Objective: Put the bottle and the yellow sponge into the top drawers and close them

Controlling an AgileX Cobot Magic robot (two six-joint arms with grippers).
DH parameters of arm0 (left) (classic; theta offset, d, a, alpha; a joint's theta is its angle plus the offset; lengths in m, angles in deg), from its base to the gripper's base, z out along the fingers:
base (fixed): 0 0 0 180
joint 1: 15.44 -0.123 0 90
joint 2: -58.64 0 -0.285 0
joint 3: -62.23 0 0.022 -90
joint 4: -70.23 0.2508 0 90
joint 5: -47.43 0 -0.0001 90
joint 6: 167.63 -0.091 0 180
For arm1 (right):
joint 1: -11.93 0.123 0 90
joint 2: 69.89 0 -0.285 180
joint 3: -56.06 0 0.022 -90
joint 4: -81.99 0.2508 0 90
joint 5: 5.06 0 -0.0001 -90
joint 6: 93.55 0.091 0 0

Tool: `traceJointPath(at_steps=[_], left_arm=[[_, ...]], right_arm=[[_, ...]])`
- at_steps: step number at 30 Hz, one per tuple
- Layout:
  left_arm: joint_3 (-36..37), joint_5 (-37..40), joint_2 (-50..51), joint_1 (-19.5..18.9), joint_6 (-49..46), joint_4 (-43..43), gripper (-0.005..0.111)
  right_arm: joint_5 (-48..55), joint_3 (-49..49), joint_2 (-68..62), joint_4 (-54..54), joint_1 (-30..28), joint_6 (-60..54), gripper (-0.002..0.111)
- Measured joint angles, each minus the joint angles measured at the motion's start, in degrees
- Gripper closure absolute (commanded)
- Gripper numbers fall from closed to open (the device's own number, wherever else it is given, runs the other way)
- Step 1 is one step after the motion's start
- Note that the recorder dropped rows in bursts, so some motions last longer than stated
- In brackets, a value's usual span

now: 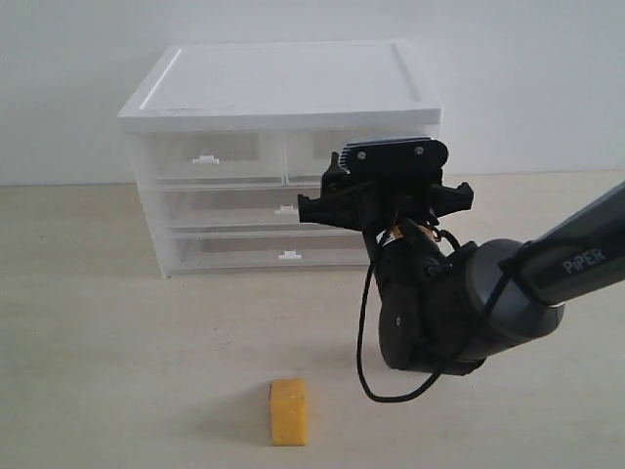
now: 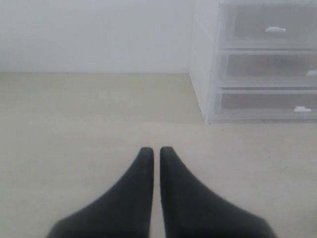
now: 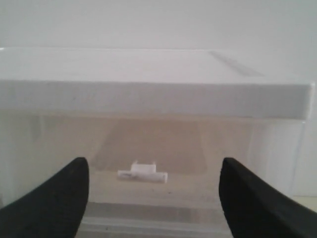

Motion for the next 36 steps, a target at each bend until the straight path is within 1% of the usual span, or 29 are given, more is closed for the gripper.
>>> traceJointPath(at_steps=[5,7,10,13,14,15,16,17,25,31,33,36], left_arm=[[0.00,0.00,0.00,0.00,0.00,0.00,0.102],[0.00,0.00,0.00,0.00,0.00,0.00,0.102],[0.00,0.00,0.00,0.00,0.00,0.00,0.102],[0.00,0.00,0.00,0.00,0.00,0.00,0.102],[0.00,0.00,0.00,0.00,0.00,0.00,0.102],[0.00,0.00,0.00,0.00,0.00,0.00,0.102],[0.00,0.00,0.00,0.00,0.00,0.00,0.102],[0.00,0.00,0.00,0.00,0.00,0.00,0.102],[0.00,0.00,0.00,0.00,0.00,0.00,0.102],[0.00,0.00,0.00,0.00,0.00,0.00,0.102],[0.00,0.00,0.00,0.00,0.00,0.00,0.102],[0.00,0.00,0.00,0.00,0.00,0.00,0.102]], right_arm=[[-0.01,-1.08,0.00,-0.24,-1.38,0.00,0.041],[0.27,-1.20,0.00,-0.96,-1.78,0.00,0.045],[1.19,-1.31,0.00,-1.80,-2.45,0.09,0.055],[2.80,-1.31,0.00,-3.47,-2.99,0.09,0.063],[3.06,-1.31,0.00,-4.03,-3.13,0.21,0.068],[3.41,-1.31,0.00,-4.65,-3.22,0.31,0.078],[3.42,-1.31,0.00,-4.92,-3.22,0.31,0.101],[3.80,-1.31,0.00,-5.46,-3.22,0.45,0.109],[3.44,-1.31,0.00,-4.75,-3.27,0.50,0.108],[4.90,-1.31,0.00,-3.62,-1.07,-1.14,0.108],[4.38,0.06,0.14,-2.92,-1.07,-1.43,0.108],[3.54,4.62,2.57,-2.41,-1.07,-0.36,0.108]])
